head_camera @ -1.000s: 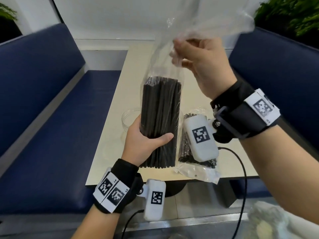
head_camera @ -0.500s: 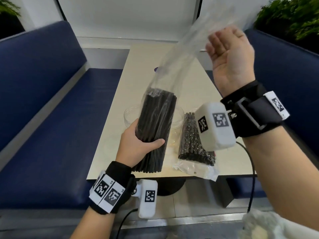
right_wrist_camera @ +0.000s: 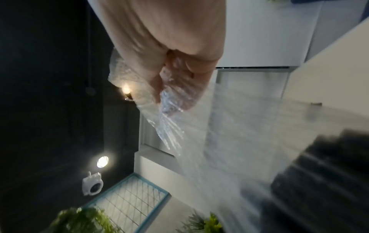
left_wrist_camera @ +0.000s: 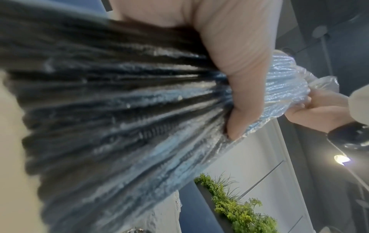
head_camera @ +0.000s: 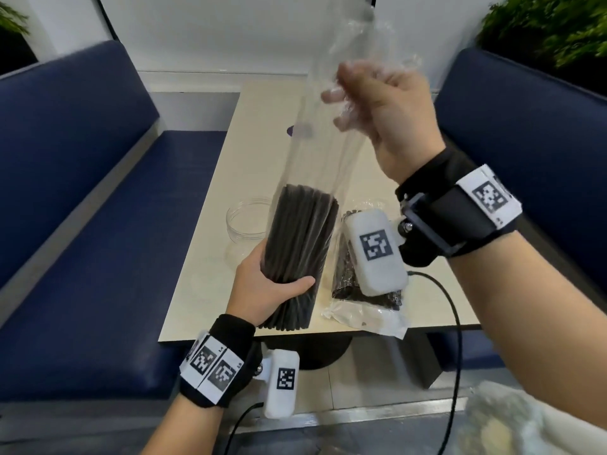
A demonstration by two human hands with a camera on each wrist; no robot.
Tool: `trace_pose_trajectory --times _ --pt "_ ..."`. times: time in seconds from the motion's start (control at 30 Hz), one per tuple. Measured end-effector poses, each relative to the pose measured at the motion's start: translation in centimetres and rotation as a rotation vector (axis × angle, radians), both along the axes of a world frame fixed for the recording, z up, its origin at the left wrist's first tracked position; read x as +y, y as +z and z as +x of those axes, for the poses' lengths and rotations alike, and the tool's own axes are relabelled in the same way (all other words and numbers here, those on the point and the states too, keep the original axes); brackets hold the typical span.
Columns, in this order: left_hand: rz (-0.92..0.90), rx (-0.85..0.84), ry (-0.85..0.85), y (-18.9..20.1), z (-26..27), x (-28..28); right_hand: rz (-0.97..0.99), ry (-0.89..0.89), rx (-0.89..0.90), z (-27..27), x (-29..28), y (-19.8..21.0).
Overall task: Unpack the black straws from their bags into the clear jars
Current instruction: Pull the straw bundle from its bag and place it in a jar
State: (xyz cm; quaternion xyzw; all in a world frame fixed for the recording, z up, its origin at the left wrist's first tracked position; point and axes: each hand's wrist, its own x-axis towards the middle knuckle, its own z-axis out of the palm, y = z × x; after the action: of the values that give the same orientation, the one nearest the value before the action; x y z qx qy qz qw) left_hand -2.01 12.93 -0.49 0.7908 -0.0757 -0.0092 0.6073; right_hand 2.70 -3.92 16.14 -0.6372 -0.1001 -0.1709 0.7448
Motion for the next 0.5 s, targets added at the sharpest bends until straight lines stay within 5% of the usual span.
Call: trace_pose_trajectory --times 0.1,0.2,0.27,0.5 --pt "-0.007 0.003 0.016 -0.2 0.0 0.0 0.025 0.057 0.045 -0.1 0.1 -0.7" --pt "-0.022 0.02 0.035 -0.5 -0.1 -0.1 -0.379 0.209 0.181 -0.5 0.5 -3.2" --pt "-0.022 0.035 0.031 -0.8 -0.1 -0.3 -0.47 0.258 0.192 -0.9 1.0 -4.0" --pt "0.001 0.001 0.043 -1.5 0.2 0.2 -0.127 0.169 0.011 -0.7 0.3 -0.3"
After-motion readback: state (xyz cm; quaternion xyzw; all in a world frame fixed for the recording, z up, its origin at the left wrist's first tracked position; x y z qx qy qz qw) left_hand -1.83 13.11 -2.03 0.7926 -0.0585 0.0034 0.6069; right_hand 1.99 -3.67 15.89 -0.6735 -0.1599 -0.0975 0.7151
